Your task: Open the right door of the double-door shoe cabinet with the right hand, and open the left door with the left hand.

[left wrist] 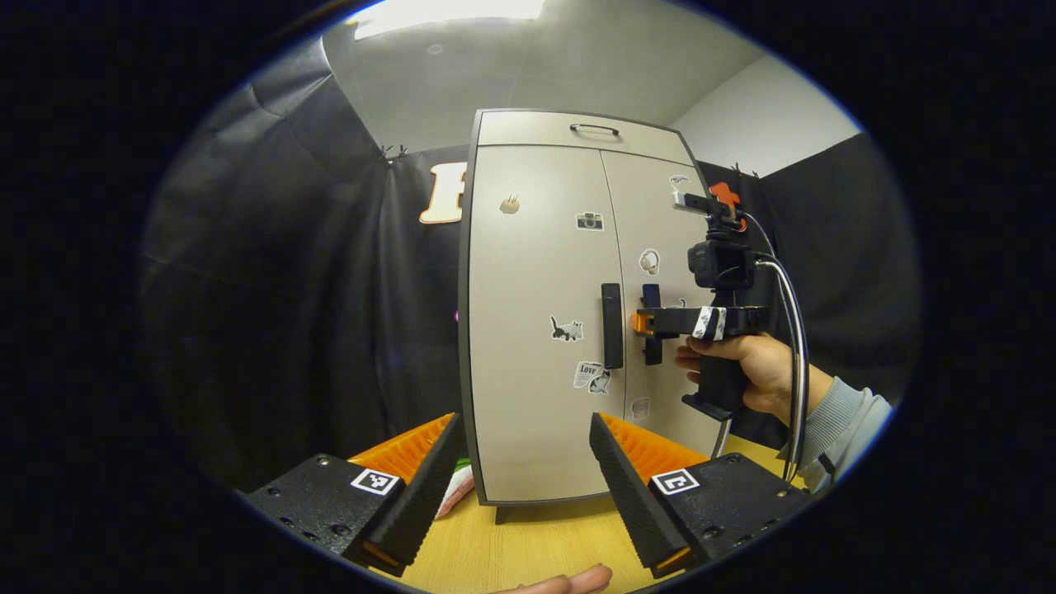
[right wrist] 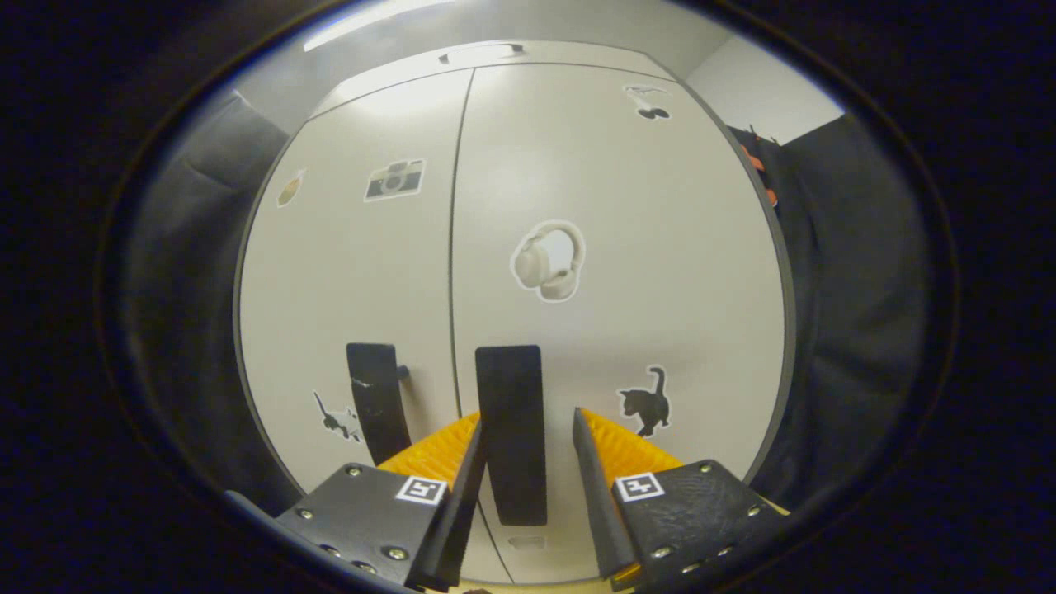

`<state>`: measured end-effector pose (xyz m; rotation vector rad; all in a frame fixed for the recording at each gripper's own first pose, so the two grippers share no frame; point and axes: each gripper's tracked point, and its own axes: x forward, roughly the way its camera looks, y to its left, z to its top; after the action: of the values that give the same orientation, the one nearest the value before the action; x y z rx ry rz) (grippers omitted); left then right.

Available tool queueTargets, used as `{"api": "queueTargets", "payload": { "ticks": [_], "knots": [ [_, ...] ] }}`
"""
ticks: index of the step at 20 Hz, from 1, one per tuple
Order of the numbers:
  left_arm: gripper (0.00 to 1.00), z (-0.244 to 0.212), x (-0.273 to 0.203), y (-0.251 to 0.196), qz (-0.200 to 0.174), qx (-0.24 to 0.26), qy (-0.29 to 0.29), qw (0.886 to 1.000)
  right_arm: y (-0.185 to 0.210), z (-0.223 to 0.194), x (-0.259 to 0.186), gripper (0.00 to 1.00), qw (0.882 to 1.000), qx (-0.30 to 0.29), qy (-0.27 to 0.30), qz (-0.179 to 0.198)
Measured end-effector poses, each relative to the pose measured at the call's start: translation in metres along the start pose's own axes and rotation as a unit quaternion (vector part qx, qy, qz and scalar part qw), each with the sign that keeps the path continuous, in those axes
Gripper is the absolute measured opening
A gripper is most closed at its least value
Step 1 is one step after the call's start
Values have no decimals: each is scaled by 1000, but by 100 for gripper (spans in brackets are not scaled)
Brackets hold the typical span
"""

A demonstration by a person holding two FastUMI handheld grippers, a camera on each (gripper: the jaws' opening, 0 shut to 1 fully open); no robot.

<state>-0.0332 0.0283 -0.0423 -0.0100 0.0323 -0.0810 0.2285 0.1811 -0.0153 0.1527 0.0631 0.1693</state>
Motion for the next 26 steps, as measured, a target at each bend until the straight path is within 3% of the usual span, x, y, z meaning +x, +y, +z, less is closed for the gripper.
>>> {"api": "queueTargets", "payload": {
  "ticks": [4, 6, 7, 8, 9, 17, 18, 20, 26],
  "knots": [
    [96, -1, 0, 0, 3, 1, -3, 1000, 2, 0, 1, 55, 999, -43, 6, -11],
    [96, 1, 1, 2, 8, 11, -10, 1000, 9, -3, -1, 46, 999, -48, 9, -15],
    [95, 2, 0, 3, 9, 13, -12, 1000, 9, -2, 0, 29, 999, -47, 9, -18],
    [96, 3, -1, 2, 9, 13, -16, 1000, 9, -5, 0, 29, 999, -35, 15, -20],
    [95, 4, -1, 2, 10, 11, -17, 1000, 10, -4, 0, 19, 999, -37, 18, -16],
    [95, 2, -5, 15, 21, 8, -14, 1000, 6, 4, -26, 19, 998, -27, 33, 40],
    [95, -1, -5, 14, 16, 4, -11, 1000, 6, 4, -28, 14, 998, -18, 39, 52],
    [95, -4, -5, 14, 16, 0, -7, 1000, 6, 3, -24, 14, 996, -19, 41, 75],
    [95, -5, -2, 18, 39, -1, -4, 999, 0, 4, -37, 14, 994, -10, 47, 98]
  ]
}}
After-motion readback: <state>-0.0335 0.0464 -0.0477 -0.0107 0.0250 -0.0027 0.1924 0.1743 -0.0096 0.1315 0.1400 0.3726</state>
